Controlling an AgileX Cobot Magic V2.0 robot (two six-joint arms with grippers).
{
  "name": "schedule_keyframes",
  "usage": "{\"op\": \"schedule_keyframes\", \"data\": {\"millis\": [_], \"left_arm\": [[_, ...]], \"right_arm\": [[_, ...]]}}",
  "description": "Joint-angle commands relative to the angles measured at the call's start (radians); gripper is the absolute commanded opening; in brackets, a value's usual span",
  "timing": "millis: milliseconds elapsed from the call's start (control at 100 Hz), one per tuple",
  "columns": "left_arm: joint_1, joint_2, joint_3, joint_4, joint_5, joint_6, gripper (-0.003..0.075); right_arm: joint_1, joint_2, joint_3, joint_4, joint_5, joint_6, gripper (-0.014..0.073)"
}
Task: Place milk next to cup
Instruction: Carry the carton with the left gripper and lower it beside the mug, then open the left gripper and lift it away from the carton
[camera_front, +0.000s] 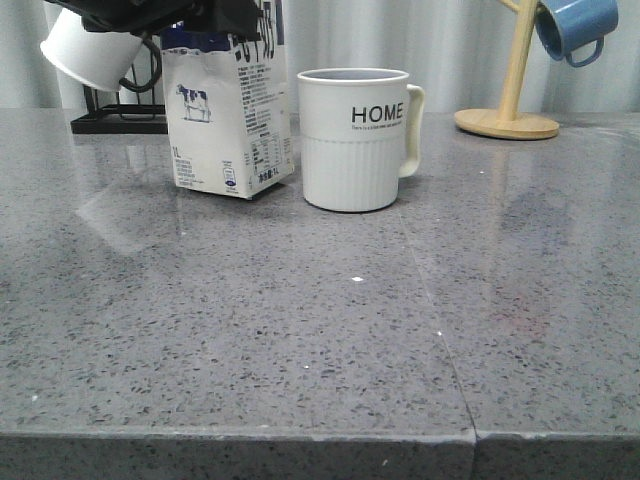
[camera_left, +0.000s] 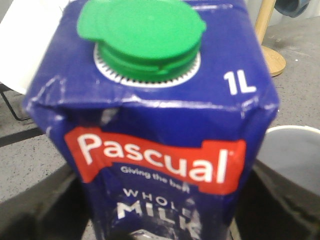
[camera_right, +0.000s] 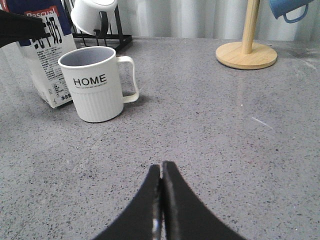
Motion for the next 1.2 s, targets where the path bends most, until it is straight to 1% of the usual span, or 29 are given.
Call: {"op": "schedule_keyframes", "data": {"millis": [0,10,40,80,160,290,590,630,680,720,730,740,760,810,830,880,900,950,1000,1190], "left_arm": [[-0.007,-0.034,-0.036,-0.017,-0.087,-0.002,0.0611],[-0.007,-0.034,-0.036,-0.021,-0.084,-0.002,0.064],[-0.007,-0.034,-0.036,-0.029,-0.084,-0.002,0.0685],[-0.007,-0.034,-0.036,-0.031,-0.084,-0.002,0.0718],[-0.009,-0.036,-0.036,-0.031,-0.082,-0.002,0.0692],[-0.009,-0.073,-0.032,-0.031,-0.023,-0.002,0.065],[-0.009,-0.273,0.105,-0.023,-0.01,-0.001,0.0637],[-0.009,-0.307,0.127,-0.019,-0.01,-0.001,0.0625],[-0.009,-0.346,0.152,-0.018,-0.009,0.002,0.0582],[-0.008,-0.379,0.177,-0.014,-0.009,0.002,0.0511],[-0.008,-0.384,0.177,-0.015,-0.009,0.002,0.0511],[-0.008,-0.395,0.187,-0.011,-0.009,0.002,0.0475],[-0.004,-0.411,0.194,-0.006,-0.009,0.002,0.0448],[0.007,-0.447,0.22,-0.003,-0.005,0.002,0.0336],[0.014,-0.462,0.226,-0.002,-0.002,0.002,0.0307],[0.034,-0.497,0.252,-0.002,0.004,0.002,0.0191],[0.045,-0.511,0.258,-0.002,0.003,0.002,0.0163],[0.074,-0.545,0.283,-0.002,0.013,0.002,0.006],[0.107,-0.577,0.299,-0.002,0.038,0.002,-0.0016],[0.255,-0.701,0.343,0.035,0.174,0.002,-0.002]], "right_arm": [[-0.004,0.01,-0.023,-0.002,-0.075,0.0,-0.0066],[-0.004,0.01,-0.023,-0.002,-0.075,0.0,-0.0066],[-0.004,0.01,-0.023,-0.002,-0.075,0.0,-0.0066],[-0.004,0.01,-0.023,-0.002,-0.075,0.0,-0.0066],[-0.004,0.01,-0.023,-0.002,-0.075,0.0,-0.0066],[-0.004,0.01,-0.023,-0.002,-0.075,0.0,-0.0066],[-0.004,0.01,-0.023,-0.002,-0.075,0.0,-0.0066],[-0.004,0.01,-0.023,-0.002,-0.075,0.0,-0.0066],[-0.004,0.01,-0.023,-0.002,-0.075,0.0,-0.0066],[-0.004,0.01,-0.023,-0.002,-0.075,0.0,-0.0066],[-0.004,0.01,-0.023,-0.002,-0.075,0.0,-0.0066],[-0.004,0.01,-0.023,-0.002,-0.075,0.0,-0.0066],[-0.004,0.01,-0.023,-0.002,-0.075,0.0,-0.0066],[-0.004,0.01,-0.023,-0.002,-0.075,0.0,-0.0066],[-0.004,0.01,-0.023,-0.002,-0.075,0.0,-0.0066],[-0.004,0.01,-0.023,-0.002,-0.075,0.0,-0.0066],[-0.004,0.01,-0.023,-0.002,-0.075,0.0,-0.0066],[-0.004,0.01,-0.023,-0.002,-0.075,0.0,-0.0066],[-0.004,0.01,-0.023,-0.002,-0.075,0.0,-0.0066],[-0.004,0.01,-0.023,-0.002,-0.075,0.0,-0.0066]]}}
